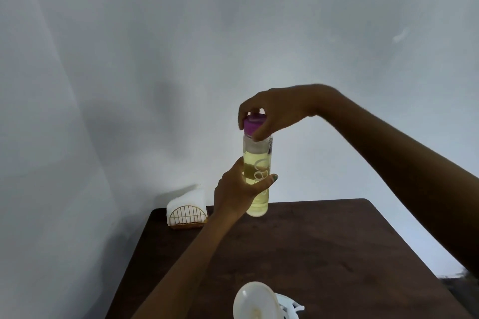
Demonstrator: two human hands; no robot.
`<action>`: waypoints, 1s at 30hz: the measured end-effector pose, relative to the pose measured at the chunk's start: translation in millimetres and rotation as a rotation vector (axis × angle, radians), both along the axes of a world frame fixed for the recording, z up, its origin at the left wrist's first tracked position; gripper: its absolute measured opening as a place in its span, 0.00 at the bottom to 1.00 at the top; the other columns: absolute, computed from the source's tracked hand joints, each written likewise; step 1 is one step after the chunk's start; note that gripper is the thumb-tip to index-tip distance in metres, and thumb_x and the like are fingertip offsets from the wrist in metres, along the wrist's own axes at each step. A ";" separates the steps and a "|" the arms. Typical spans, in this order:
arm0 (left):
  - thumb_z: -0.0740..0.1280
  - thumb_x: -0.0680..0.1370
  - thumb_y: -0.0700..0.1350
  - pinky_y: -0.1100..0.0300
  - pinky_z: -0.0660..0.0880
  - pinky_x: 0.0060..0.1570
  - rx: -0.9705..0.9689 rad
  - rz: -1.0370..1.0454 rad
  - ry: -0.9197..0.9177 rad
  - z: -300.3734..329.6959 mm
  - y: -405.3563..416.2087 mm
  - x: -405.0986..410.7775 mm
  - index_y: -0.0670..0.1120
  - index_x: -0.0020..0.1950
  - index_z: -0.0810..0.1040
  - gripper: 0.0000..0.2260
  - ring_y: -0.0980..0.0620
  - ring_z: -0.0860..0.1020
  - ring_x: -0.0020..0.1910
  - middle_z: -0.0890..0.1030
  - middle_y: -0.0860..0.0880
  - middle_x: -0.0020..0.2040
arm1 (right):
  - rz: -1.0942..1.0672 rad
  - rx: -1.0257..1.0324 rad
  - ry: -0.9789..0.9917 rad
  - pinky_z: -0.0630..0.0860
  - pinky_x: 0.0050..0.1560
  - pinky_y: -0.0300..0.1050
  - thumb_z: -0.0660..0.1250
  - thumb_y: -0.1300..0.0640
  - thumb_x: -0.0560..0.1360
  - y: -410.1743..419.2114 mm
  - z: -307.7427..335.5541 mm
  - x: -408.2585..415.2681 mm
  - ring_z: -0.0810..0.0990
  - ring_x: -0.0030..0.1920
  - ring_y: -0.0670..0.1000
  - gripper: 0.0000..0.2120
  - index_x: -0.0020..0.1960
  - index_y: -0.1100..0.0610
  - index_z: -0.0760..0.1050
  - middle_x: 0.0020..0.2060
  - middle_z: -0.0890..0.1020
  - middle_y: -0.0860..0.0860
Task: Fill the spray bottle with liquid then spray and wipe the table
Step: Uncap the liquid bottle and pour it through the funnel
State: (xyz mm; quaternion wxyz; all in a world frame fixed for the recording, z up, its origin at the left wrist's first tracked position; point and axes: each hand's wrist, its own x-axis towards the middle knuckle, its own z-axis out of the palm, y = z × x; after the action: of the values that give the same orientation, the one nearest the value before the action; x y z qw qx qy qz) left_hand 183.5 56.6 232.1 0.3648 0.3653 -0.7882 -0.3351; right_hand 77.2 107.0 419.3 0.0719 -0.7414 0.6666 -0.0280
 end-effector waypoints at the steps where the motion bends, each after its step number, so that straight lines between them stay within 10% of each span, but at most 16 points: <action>1: 0.67 0.64 0.67 0.53 0.78 0.50 0.001 0.003 -0.010 -0.9 0.3 0.1 0.56 0.53 0.74 0.23 0.55 0.81 0.47 0.81 0.59 0.45 | 0.037 0.038 -0.028 0.78 0.47 0.44 0.72 0.51 0.70 4.1 3.6 0.8 0.79 0.52 0.51 0.14 0.55 0.50 0.77 0.55 0.78 0.49; 6: 0.68 0.66 0.65 0.57 0.76 0.49 -0.010 -0.002 0.003 -1.8 2.9 0.8 0.53 0.55 0.75 0.24 0.54 0.81 0.48 0.81 0.58 0.47 | -0.203 -0.023 0.112 0.79 0.45 0.46 0.62 0.27 0.65 0.9 -1.2 6.3 0.83 0.44 0.54 0.36 0.58 0.55 0.75 0.51 0.81 0.54; 10: 0.72 0.70 0.61 0.58 0.76 0.49 -0.019 0.004 -0.010 -3.9 2.1 0.6 0.51 0.58 0.75 0.23 0.53 0.81 0.49 0.83 0.54 0.51 | -0.169 0.024 0.052 0.79 0.32 0.42 0.66 0.41 0.73 -6.6 -9.1 2.0 0.84 0.34 0.58 0.22 0.52 0.60 0.75 0.42 0.83 0.61; 13: 0.71 0.69 0.63 0.56 0.77 0.50 -0.009 -0.002 -0.055 -6.9 1.6 0.3 0.51 0.59 0.74 0.24 0.53 0.81 0.50 0.83 0.54 0.52 | 0.042 0.139 -0.030 0.81 0.48 0.49 0.71 0.54 0.72 -1.7 0.9 -5.9 0.81 0.49 0.52 0.11 0.54 0.50 0.77 0.54 0.80 0.51; 16: 0.68 0.65 0.68 0.52 0.78 0.51 0.014 -0.011 -0.065 -10.2 2.3 -0.4 0.53 0.58 0.74 0.28 0.53 0.81 0.50 0.83 0.55 0.51 | 0.043 0.103 -0.049 0.75 0.58 0.44 0.73 0.41 0.67 1.6 2.8 -5.2 0.74 0.57 0.46 0.25 0.62 0.43 0.73 0.61 0.72 0.43; 19: 0.67 0.65 0.68 0.52 0.79 0.51 0.018 -0.009 -0.052 -12.9 2.5 -1.1 0.53 0.59 0.74 0.29 0.52 0.82 0.50 0.83 0.55 0.52 | -0.164 0.066 0.017 0.80 0.47 0.46 0.64 0.28 0.65 -6.2 -9.7 -2.9 0.83 0.46 0.52 0.35 0.64 0.49 0.71 0.55 0.79 0.51; 22: 0.71 0.68 0.64 0.55 0.78 0.50 0.025 -0.001 -0.061 -16.1 1.0 -1.5 0.52 0.59 0.74 0.25 0.52 0.81 0.50 0.83 0.54 0.52 | -0.125 0.041 0.054 0.79 0.34 0.44 0.66 0.39 0.72 -13.5 -20.3 -5.9 0.83 0.36 0.54 0.22 0.52 0.58 0.76 0.45 0.83 0.58; 27: 0.72 0.69 0.61 0.58 0.75 0.49 0.044 -0.005 -0.075 -20.8 -2.5 -1.3 0.50 0.60 0.74 0.24 0.52 0.81 0.51 0.82 0.53 0.54 | 0.116 0.146 -0.062 0.79 0.48 0.47 0.72 0.61 0.69 -7.5 -16.5 -13.5 0.79 0.50 0.51 0.13 0.52 0.51 0.77 0.53 0.79 0.49; 30: 0.72 0.69 0.62 0.57 0.76 0.49 0.055 -0.010 -0.069 -24.6 -3.0 -1.5 0.51 0.60 0.74 0.25 0.52 0.81 0.51 0.83 0.53 0.53 | 0.088 0.155 -0.150 0.79 0.50 0.42 0.76 0.45 0.65 -2.7 -16.0 -10.0 0.78 0.55 0.47 0.21 0.56 0.47 0.77 0.57 0.76 0.44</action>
State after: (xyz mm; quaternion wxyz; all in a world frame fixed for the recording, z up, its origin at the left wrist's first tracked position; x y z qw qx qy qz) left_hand 182.0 53.5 207.5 0.3257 0.3825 -0.7926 -0.3456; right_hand 67.2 104.4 403.2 0.1798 -0.7581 0.6262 -0.0285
